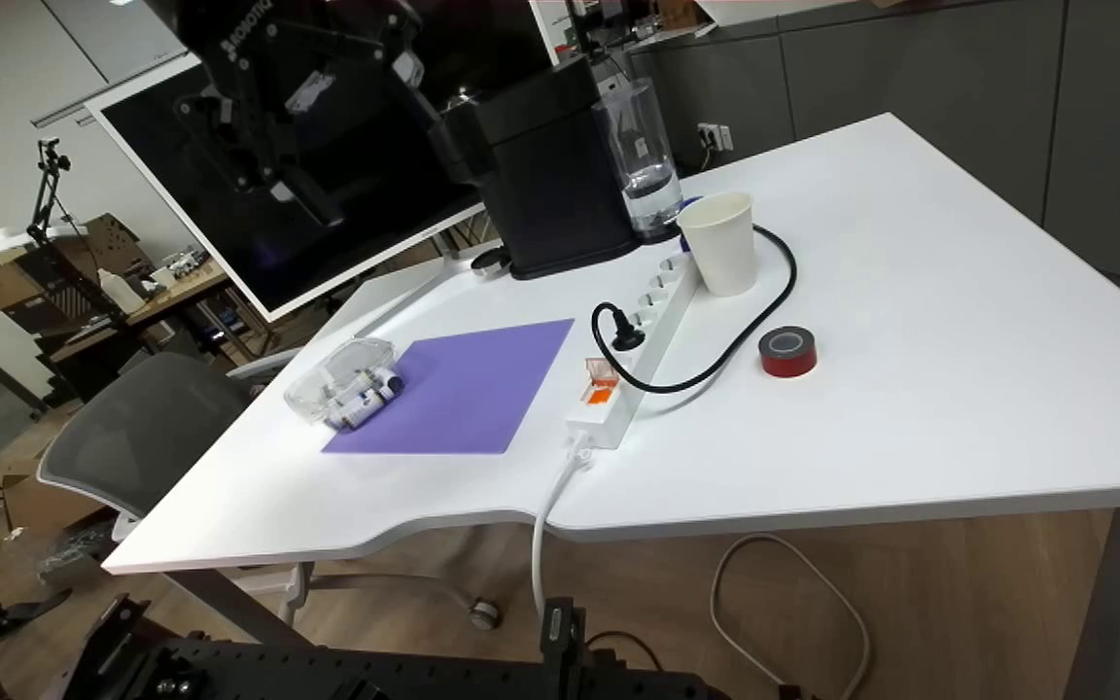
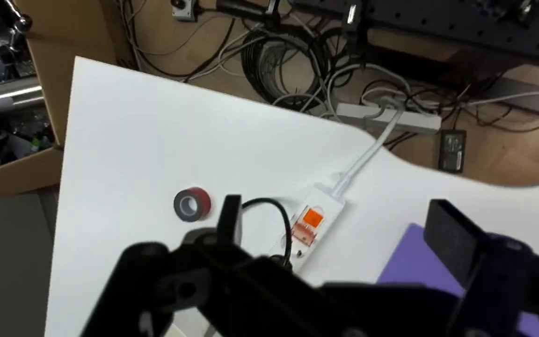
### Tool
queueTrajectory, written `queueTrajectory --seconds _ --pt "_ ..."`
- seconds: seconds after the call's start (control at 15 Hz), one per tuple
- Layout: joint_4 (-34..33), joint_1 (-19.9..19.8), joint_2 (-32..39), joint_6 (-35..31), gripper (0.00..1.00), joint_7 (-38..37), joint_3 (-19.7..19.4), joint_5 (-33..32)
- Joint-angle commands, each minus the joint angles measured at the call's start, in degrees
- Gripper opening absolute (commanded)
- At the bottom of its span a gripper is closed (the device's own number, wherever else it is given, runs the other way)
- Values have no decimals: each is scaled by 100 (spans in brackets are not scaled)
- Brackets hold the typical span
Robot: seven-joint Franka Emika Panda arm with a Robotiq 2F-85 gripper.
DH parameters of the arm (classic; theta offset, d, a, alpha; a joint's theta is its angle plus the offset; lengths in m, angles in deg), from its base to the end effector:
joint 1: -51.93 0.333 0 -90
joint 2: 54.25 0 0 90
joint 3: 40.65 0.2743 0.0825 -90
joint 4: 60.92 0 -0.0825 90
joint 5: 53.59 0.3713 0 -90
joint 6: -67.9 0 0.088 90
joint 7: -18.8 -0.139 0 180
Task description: Turn on and off the orange switch on the extension adapter
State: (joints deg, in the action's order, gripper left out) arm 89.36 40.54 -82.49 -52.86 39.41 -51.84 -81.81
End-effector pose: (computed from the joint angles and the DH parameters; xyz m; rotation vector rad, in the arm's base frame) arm 0.3512 -0.1760 0.3468 2.8143 0.3527 -0.1909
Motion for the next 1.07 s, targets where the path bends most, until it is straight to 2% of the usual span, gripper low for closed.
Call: queueTrajectory --seconds 0.0,0.07,0.13,0.2,0.53,0.87,1.0 --pt "-90 -175 557 -821 100 -739 -100 -12" --pt "-120 -226 757 -1047 100 -855 -129 2" --pt "-153 -267 977 -1252 75 -942 -162 61" --pt "-187 -306 1194 -1460 74 -1009 -193 116" --pt "-370 -320 2324 -2546 38 -811 -417 917" --pt "-618 -316 3251 -3234 5 -457 -381 1829" --pt "-739 -362 3558 -3366 0 -257 -324 2172"
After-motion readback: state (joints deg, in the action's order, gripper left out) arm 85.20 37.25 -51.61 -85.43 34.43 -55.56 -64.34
